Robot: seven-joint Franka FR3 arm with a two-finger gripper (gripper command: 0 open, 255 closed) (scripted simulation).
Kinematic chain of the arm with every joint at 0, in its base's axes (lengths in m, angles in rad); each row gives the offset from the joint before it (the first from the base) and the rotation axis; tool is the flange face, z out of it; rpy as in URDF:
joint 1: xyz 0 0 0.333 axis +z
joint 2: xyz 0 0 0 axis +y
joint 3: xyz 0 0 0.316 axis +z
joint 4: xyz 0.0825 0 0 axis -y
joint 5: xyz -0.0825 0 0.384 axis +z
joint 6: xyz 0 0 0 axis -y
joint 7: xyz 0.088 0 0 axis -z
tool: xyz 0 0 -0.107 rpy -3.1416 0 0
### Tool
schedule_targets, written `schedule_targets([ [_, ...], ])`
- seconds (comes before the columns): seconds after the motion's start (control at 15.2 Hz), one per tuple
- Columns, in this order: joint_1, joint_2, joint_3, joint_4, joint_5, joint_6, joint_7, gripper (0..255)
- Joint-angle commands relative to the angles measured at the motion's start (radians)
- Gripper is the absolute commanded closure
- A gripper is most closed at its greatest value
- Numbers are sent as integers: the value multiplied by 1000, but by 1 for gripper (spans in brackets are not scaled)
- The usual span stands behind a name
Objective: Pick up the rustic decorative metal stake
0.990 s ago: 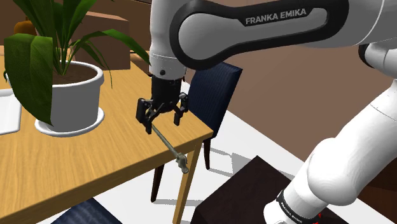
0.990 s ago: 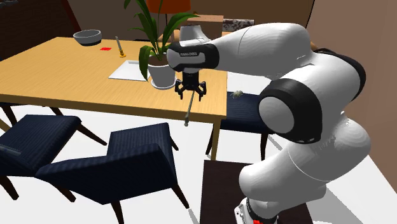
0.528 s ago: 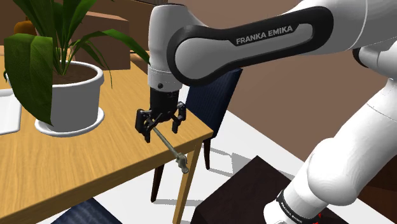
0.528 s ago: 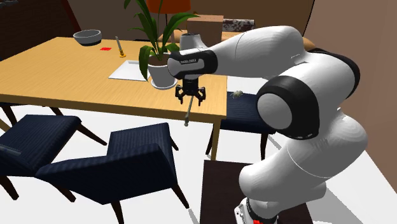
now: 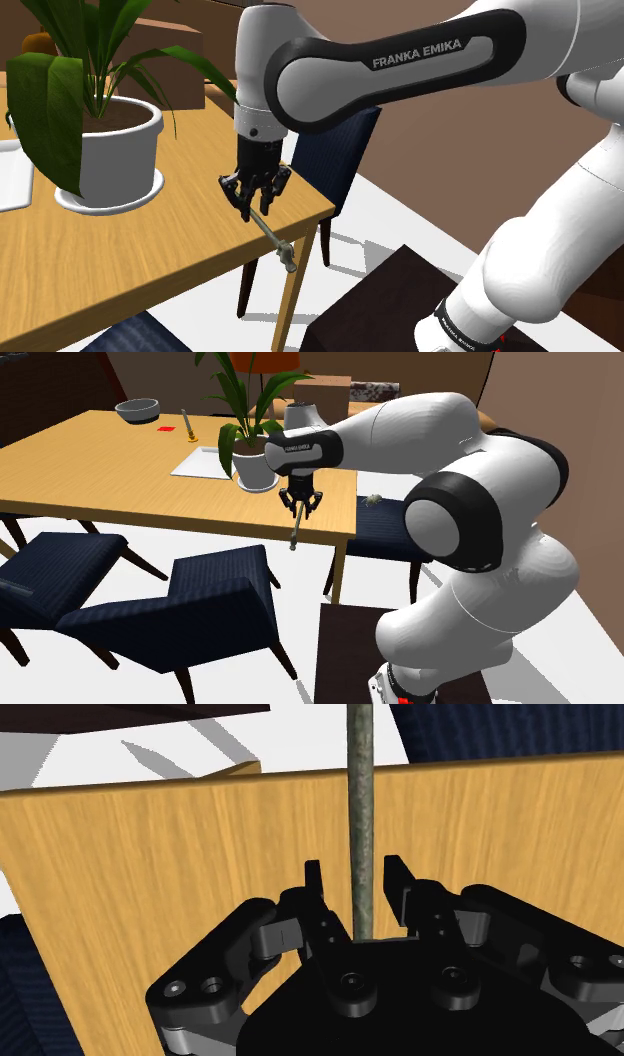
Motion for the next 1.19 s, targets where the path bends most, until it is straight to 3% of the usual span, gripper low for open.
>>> schedule_targets([
  [0.0, 4, 12, 6, -6, 3, 8, 1, 255],
  [1.12, 0, -30, -10, 164, 17, -199, -4, 255],
])
